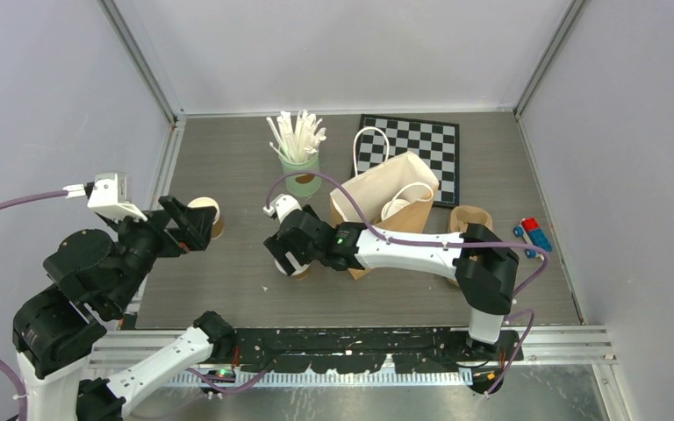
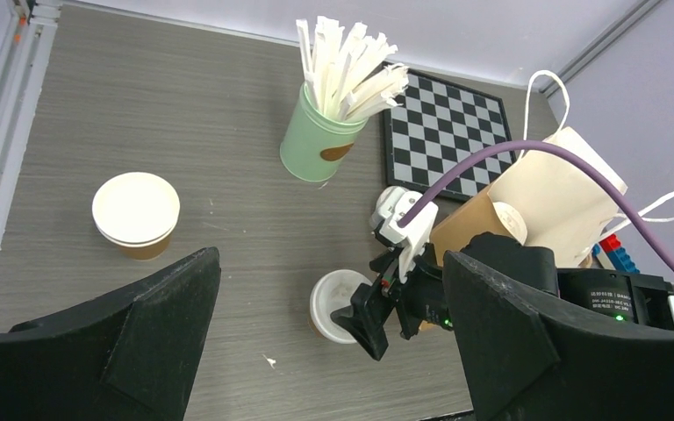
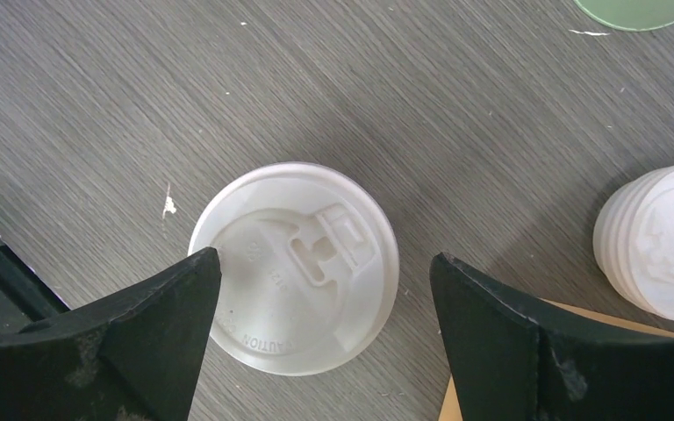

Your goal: Pack the takeout coffee

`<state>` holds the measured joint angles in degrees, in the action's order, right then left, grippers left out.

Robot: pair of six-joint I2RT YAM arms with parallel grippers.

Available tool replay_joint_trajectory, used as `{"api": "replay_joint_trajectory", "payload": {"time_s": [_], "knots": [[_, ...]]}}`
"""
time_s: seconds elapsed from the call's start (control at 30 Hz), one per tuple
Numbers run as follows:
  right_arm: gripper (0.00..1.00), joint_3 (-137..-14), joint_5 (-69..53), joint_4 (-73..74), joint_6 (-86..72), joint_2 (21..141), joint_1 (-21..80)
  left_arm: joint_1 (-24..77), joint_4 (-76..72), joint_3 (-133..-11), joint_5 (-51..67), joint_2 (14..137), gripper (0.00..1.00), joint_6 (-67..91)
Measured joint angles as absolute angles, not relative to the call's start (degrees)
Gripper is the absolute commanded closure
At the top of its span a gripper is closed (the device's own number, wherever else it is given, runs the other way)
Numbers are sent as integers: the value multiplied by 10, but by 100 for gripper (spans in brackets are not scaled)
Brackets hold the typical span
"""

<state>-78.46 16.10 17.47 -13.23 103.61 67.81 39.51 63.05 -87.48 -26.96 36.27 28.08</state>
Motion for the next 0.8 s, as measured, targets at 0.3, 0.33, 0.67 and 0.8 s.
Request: {"api": "replay_joint_trajectory", "payload": {"time_s": [0.3, 0.33, 0.67, 0.8], "knots": [[7, -776, 149, 155, -117, 1029, 678, 395, 629, -861, -270, 363, 0, 280], [7, -776, 149, 156, -114, 1026, 678, 395, 629, -861, -270, 363, 0, 280], [8, -782, 146, 160, -96, 1011, 681, 395, 629, -853, -269, 361, 0, 280], [7, -782, 142, 166, -90, 1011, 684, 395, 629, -852, -270, 357, 0, 280]]}}
